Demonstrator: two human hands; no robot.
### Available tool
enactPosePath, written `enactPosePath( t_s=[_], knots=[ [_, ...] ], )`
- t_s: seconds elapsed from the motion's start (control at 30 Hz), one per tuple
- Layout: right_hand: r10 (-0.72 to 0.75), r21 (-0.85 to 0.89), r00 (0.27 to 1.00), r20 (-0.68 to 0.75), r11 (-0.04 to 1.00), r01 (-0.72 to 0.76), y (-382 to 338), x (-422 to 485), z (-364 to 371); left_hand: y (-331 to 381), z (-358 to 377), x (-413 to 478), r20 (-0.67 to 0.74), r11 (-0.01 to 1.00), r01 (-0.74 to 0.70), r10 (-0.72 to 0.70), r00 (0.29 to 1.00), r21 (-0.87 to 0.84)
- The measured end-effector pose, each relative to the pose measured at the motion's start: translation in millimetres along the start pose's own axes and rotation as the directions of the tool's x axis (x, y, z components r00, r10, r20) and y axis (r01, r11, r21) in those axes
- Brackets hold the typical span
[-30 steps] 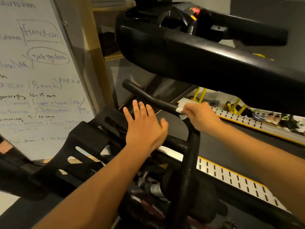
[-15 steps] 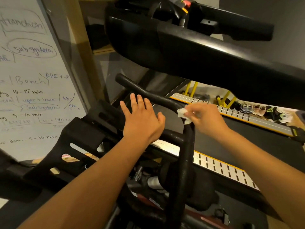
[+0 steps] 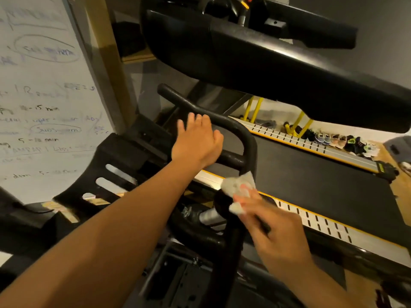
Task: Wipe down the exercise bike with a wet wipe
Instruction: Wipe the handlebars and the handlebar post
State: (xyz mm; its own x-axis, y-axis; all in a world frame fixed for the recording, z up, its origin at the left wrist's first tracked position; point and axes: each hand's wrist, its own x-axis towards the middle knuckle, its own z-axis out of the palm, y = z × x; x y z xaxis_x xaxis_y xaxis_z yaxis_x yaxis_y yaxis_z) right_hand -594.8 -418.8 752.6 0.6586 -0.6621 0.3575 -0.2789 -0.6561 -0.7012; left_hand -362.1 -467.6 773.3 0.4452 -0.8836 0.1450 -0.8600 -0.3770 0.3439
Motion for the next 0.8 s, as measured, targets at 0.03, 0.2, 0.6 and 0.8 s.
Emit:
enactPosePath(
  t_s=[0.03, 0.2, 0.6, 0.8],
  knots=[
    [-0.047, 0.016, 0.998, 0.033, 0.999, 0.047, -9, -11, 2, 1, -3, -7, 0.015, 0.999, -0.025, 0.026, 1.0, -0.037],
    [-0.017, 0.119, 0.999, 0.042, 0.993, 0.012, -50, 3, -15, -11, -24, -42, 0.148, 0.948, -0.081, 0.132, 0.98, -0.307],
    [-0.137, 0.183, 0.973, 0.187, 0.978, 0.103, -111, 148, 66, -142, -134, -152, -0.046, 0.873, 0.409, -0.435, 0.899, -0.266],
    [-0.333, 0.148, 0.756, 0.563, 0.941, 0.305, -153, 174, 152, -132, -93, -203, -0.037, 0.828, 0.515, -0.52, 0.853, 0.222]
  ],
)
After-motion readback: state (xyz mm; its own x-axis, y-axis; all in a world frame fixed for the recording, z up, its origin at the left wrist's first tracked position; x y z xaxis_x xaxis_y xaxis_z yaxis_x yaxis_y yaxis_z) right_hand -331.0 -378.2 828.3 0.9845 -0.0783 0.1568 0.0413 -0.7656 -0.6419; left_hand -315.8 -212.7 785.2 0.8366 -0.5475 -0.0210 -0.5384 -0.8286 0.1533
